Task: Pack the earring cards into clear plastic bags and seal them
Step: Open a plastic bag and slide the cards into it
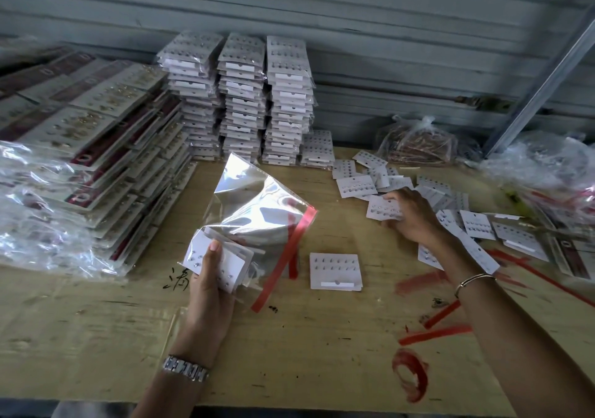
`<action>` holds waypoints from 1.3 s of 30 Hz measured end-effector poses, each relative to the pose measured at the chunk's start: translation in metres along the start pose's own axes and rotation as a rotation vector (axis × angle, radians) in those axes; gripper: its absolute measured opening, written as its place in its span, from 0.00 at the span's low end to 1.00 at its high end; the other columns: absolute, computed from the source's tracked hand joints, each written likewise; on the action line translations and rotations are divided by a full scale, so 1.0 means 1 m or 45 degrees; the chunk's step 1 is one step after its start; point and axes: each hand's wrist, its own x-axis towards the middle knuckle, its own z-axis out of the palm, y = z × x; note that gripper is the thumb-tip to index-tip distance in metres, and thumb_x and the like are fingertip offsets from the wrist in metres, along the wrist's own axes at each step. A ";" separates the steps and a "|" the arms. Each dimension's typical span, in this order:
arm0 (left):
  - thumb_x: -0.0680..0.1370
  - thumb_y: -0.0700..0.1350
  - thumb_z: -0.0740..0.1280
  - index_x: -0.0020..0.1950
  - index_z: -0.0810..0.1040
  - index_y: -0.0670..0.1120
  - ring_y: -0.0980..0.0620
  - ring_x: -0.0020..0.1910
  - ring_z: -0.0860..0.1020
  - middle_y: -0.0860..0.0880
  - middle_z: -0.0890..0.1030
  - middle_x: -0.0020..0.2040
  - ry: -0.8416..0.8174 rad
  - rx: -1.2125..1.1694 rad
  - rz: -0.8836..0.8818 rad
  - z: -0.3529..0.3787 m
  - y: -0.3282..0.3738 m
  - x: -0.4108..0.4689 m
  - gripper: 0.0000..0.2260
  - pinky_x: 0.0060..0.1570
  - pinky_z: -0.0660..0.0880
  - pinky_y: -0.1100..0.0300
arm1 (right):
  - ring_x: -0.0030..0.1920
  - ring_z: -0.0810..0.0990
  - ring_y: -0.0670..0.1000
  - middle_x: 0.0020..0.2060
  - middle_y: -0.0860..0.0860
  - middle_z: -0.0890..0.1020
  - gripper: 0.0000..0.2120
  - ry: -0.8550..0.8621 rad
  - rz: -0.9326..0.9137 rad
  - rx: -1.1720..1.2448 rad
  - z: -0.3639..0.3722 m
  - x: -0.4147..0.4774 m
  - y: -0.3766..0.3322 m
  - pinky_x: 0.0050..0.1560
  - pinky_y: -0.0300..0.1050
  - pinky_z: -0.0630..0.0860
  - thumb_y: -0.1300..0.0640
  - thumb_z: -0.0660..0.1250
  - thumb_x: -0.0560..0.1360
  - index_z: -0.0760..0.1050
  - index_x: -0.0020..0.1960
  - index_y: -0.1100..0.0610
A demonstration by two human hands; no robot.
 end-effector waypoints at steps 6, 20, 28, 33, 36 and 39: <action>0.80 0.54 0.61 0.58 0.81 0.43 0.48 0.46 0.84 0.41 0.85 0.50 -0.001 0.038 -0.035 -0.003 -0.002 0.000 0.17 0.44 0.82 0.57 | 0.63 0.74 0.56 0.62 0.55 0.76 0.36 0.085 -0.039 0.239 -0.008 -0.018 -0.011 0.62 0.50 0.71 0.53 0.80 0.66 0.70 0.70 0.56; 0.81 0.54 0.60 0.72 0.70 0.39 0.43 0.56 0.80 0.37 0.80 0.60 0.004 0.051 -0.027 -0.003 -0.001 0.000 0.25 0.51 0.80 0.54 | 0.63 0.69 0.35 0.61 0.37 0.72 0.37 -0.315 -0.442 0.634 -0.006 -0.099 -0.086 0.61 0.31 0.68 0.36 0.74 0.66 0.65 0.71 0.42; 0.81 0.54 0.60 0.73 0.69 0.39 0.41 0.57 0.77 0.35 0.77 0.62 -0.014 0.051 -0.014 -0.003 0.001 -0.001 0.26 0.50 0.80 0.55 | 0.63 0.68 0.38 0.62 0.39 0.70 0.39 -0.325 -0.444 0.536 0.001 -0.100 -0.087 0.62 0.33 0.66 0.39 0.74 0.67 0.63 0.74 0.44; 0.82 0.54 0.59 0.69 0.73 0.39 0.42 0.53 0.79 0.35 0.80 0.57 -0.020 0.075 -0.009 -0.004 -0.002 -0.001 0.23 0.51 0.79 0.53 | 0.64 0.67 0.37 0.61 0.37 0.69 0.38 -0.335 -0.426 0.528 0.001 -0.102 -0.087 0.64 0.36 0.66 0.39 0.74 0.68 0.63 0.73 0.42; 0.83 0.53 0.58 0.61 0.81 0.45 0.45 0.51 0.81 0.38 0.82 0.55 -0.029 0.093 0.009 -0.003 -0.002 -0.001 0.17 0.50 0.80 0.55 | 0.64 0.67 0.39 0.62 0.38 0.69 0.39 -0.352 -0.425 0.522 0.000 -0.101 -0.087 0.64 0.36 0.66 0.35 0.73 0.67 0.63 0.73 0.43; 0.84 0.52 0.58 0.58 0.83 0.48 0.47 0.50 0.82 0.41 0.84 0.53 -0.024 0.090 0.011 -0.004 -0.002 0.000 0.16 0.49 0.81 0.56 | 0.65 0.66 0.38 0.64 0.37 0.68 0.41 -0.424 -0.372 0.577 -0.002 -0.099 -0.085 0.64 0.36 0.64 0.29 0.70 0.65 0.62 0.73 0.40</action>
